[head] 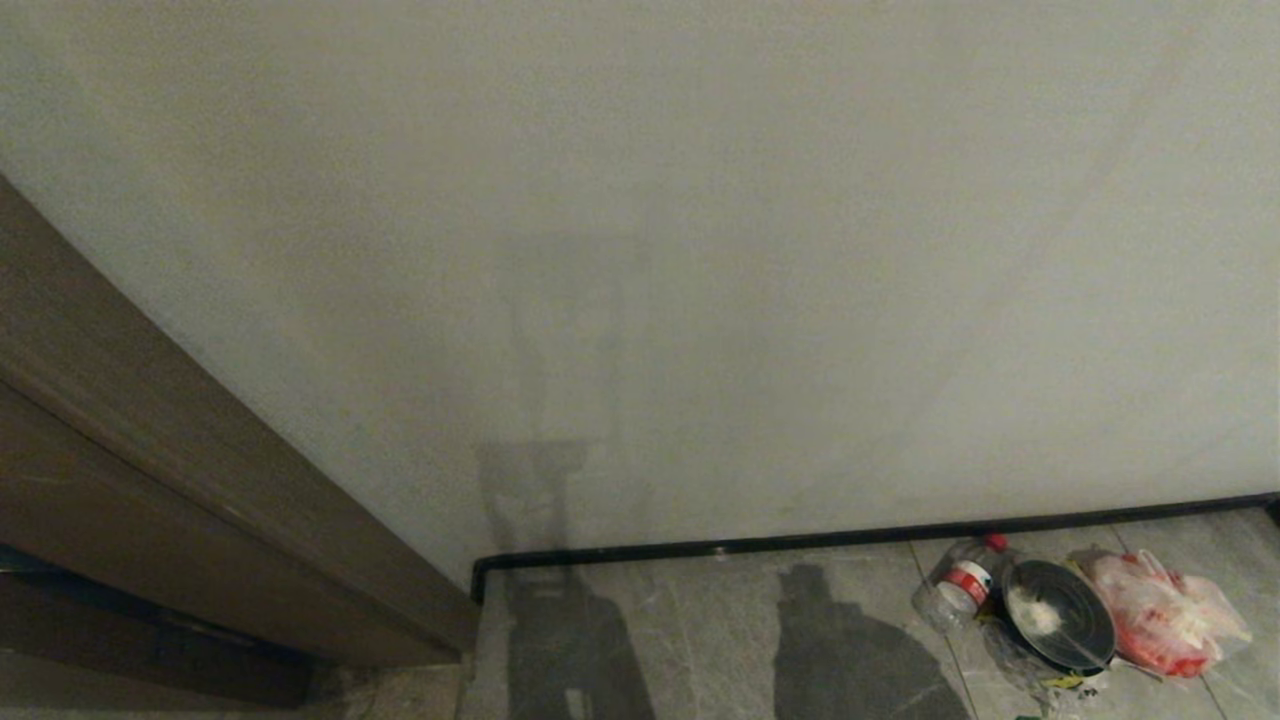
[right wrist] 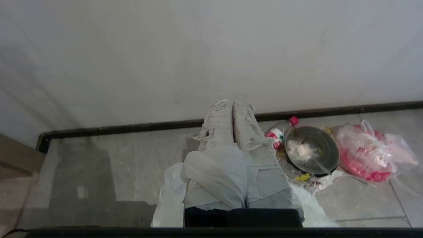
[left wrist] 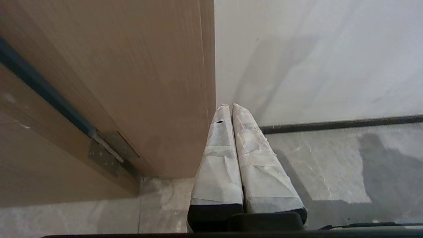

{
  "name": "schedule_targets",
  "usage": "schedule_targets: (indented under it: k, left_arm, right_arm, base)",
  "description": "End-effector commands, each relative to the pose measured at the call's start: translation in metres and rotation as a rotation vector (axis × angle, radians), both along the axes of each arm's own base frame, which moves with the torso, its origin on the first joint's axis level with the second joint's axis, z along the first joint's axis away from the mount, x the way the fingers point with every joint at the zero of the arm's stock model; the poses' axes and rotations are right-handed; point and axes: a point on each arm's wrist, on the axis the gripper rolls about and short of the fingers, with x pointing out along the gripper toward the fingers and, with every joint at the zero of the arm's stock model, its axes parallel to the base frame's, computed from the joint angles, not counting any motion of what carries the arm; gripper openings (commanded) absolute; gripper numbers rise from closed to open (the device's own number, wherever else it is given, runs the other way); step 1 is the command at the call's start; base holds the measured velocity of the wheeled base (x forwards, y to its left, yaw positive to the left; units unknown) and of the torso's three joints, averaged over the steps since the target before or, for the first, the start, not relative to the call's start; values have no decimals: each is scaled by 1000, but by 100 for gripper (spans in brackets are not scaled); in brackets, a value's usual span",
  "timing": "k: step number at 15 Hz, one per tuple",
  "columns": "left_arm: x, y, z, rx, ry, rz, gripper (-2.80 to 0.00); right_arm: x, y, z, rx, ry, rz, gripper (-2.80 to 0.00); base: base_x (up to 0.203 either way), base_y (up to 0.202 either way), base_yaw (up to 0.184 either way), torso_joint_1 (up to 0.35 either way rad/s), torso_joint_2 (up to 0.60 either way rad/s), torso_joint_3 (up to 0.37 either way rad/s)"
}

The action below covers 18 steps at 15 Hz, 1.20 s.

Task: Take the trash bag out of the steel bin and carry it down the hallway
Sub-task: Put the trash bag at the door

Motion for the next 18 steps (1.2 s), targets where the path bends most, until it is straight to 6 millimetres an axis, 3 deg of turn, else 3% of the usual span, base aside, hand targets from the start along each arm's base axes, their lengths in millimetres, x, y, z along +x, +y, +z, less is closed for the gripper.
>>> schedule_targets:
  k: [1, 5, 7, 9, 13, 15, 18]
  left_arm:
    - [0, 0, 0, 0, -1, 0, -280]
    - [0, 0, 0, 3, -1, -1, -280]
    - [0, 0, 0, 3, -1, -2, -280]
    - [0, 0, 0, 3, -1, -2, -280]
    - [0, 0, 0, 3, -1, 0, -280]
    - [0, 0, 0, 3, -1, -1, -280]
    - [0, 0, 0, 3, -1, -1, -280]
  right_arm:
    - [0, 0, 0, -4, 3, 0, -280]
    - [-2, 0, 6, -17, -15, 10, -280]
    - [-12, 0, 38, -18, -3, 17, -280]
    - [-14, 1, 72, -22, 134, 26, -280]
    - [32, 1, 125, -24, 422, 72, -280]
    - [61, 2, 132, -45, 549, 95, -280]
    - [103, 2, 127, -99, 710, 97, -280]
  base:
    - [0, 0, 0, 2, 3, -198]
    - [0, 0, 0, 2, 2, -53]
    - [0, 0, 0, 0, 0, 0]
    - [0, 0, 0, 0, 0, 0]
    - [0, 0, 0, 0, 0, 0]
    - [0, 0, 0, 0, 0, 0]
    - [0, 0, 0, 0, 0, 0]
